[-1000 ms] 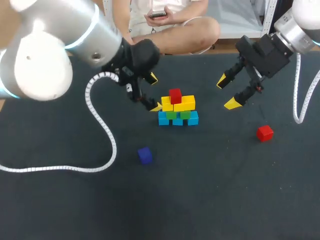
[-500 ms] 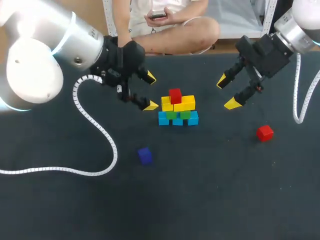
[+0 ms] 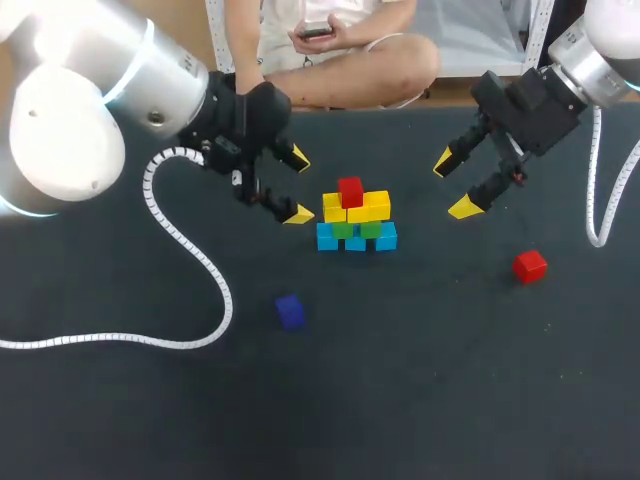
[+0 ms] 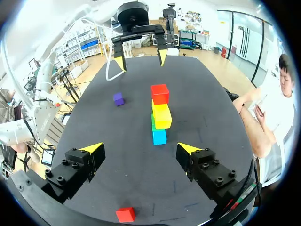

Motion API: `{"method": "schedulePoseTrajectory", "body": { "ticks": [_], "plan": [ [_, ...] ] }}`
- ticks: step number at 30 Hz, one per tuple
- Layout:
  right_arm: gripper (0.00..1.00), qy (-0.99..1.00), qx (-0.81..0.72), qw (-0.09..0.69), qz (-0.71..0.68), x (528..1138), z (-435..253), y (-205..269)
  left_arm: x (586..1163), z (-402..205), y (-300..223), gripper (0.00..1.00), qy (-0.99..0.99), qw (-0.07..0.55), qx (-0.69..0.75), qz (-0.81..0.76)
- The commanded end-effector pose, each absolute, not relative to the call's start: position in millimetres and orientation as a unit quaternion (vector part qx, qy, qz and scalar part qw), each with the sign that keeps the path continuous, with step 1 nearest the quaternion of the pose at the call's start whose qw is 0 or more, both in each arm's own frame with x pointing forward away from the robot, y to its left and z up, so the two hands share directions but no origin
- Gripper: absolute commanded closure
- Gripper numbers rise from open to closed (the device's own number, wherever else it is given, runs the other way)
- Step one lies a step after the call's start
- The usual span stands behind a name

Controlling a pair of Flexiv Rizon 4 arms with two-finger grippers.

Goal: Place the blue cubes, place green cubes on the blue cubes, place the yellow cubes on the green cubes, then place the red cubes on the yellow cubes, and place purple cube on the red cubes.

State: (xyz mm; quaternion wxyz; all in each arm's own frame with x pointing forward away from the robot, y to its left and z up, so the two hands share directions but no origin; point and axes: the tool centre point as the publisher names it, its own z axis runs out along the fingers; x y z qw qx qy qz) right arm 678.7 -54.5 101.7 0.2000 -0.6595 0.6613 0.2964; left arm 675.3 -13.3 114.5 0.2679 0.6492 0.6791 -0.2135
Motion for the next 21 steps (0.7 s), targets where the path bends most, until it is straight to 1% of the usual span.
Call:
{"method": "schedulePoseTrajectory", "body": {
  "ticks": [1,7,11,14,21],
  "plan": [
    [0.0,0.661,-0.659,0.2,0.297,679,102,-54,676,115,-13,0.0,0.679,0.267,0.65,-0.214],
    [0.0,0.655,-0.67,0.199,0.287,678,106,-56,676,115,-13,0.0,0.679,0.267,0.65,-0.214],
    [0.0,0.65,-0.713,0.152,0.217,669,116,-63,676,115,-13,0.0,0.679,0.267,0.65,-0.214],
    [0.0,0.658,-0.72,0.131,0.177,658,119,-77,676,115,-13,0.0,0.679,0.267,0.65,-0.214],
    [0.0,0.703,-0.685,0.115,0.155,631,110,-117,676,115,-13,0.0,0.679,0.267,0.65,-0.214]
  ]
}}
